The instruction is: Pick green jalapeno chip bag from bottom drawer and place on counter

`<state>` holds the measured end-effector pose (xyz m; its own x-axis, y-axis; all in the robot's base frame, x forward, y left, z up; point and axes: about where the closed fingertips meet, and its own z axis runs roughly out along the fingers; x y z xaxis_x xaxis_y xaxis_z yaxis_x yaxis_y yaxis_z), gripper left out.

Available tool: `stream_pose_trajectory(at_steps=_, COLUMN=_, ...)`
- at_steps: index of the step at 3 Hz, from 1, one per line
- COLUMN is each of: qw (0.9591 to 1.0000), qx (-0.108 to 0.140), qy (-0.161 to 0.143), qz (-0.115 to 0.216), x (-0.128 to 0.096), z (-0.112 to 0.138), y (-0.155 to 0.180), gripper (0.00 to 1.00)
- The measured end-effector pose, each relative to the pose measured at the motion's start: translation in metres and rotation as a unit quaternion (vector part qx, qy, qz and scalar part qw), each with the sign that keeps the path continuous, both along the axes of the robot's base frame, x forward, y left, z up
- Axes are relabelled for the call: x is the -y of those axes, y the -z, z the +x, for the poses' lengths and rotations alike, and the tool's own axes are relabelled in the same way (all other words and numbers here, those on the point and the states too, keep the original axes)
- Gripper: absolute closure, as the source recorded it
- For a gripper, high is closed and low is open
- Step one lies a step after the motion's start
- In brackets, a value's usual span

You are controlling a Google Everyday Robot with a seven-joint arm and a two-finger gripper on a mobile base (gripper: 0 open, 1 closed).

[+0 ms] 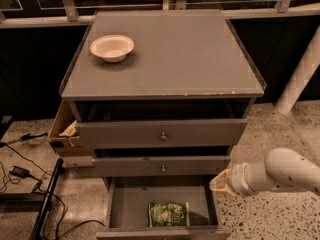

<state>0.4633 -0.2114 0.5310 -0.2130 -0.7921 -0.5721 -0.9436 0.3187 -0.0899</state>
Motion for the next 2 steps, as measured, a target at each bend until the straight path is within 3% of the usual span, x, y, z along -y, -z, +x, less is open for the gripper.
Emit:
stream_pose_trajectory(at_steps=1, qw=0.9991, qx=0.001, qy=0.009, qz=0.041, x=0.013, z=0.021, y=0.058, gripper=1.0)
stream_pose_trajectory(at_steps=2, qw=0.9932, qx=-0.057, qy=0.018, qz=0.1, x=0.011, z=0.01, y=0.149, gripper=1.0)
